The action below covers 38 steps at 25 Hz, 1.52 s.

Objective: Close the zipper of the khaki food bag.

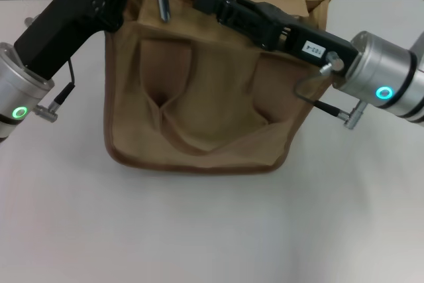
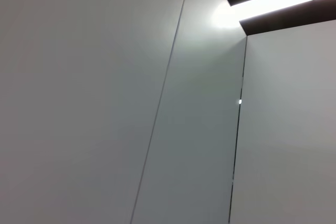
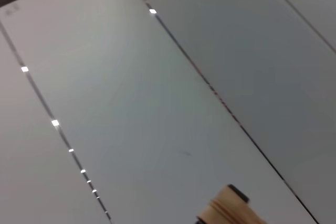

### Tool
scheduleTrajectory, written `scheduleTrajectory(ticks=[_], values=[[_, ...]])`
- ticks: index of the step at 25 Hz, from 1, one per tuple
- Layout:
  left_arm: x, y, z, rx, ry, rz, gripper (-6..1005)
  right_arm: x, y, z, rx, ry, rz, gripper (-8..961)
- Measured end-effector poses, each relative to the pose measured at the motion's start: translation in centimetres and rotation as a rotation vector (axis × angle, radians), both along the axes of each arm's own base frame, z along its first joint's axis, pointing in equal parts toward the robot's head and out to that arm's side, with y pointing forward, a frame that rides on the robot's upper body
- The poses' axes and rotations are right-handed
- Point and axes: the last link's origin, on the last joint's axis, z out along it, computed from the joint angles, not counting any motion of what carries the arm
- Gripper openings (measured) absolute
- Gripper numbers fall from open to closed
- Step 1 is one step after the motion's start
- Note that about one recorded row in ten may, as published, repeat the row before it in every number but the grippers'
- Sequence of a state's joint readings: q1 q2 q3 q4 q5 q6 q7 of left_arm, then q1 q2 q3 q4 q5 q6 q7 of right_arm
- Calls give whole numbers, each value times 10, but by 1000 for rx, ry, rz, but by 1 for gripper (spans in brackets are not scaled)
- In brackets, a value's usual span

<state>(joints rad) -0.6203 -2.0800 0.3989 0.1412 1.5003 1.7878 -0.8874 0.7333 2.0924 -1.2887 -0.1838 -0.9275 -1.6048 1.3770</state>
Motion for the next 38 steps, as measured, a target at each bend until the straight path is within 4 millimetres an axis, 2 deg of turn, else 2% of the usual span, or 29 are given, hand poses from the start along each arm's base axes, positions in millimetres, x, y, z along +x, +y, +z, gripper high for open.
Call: scheduleTrajectory(ticks=[6,16,21,26,38], values=[[5,2,-3,-5,-3,-10,39,-10,4,-8,-63,-34,9,368],[7,3,-5,-16,-5,-15,43,-24,18,-18,-90,-103,-3,372],[8,3,-5,-17,-5,-16,45,-30,17,-21,-108,-121,29,371],[8,3,-5,-17,-6,-17,46,-27,20,-21,-97,-117,-1,360],[8,3,-7,-25,-10,-10,51,-28,13,-16,-85,-82,46,334]])
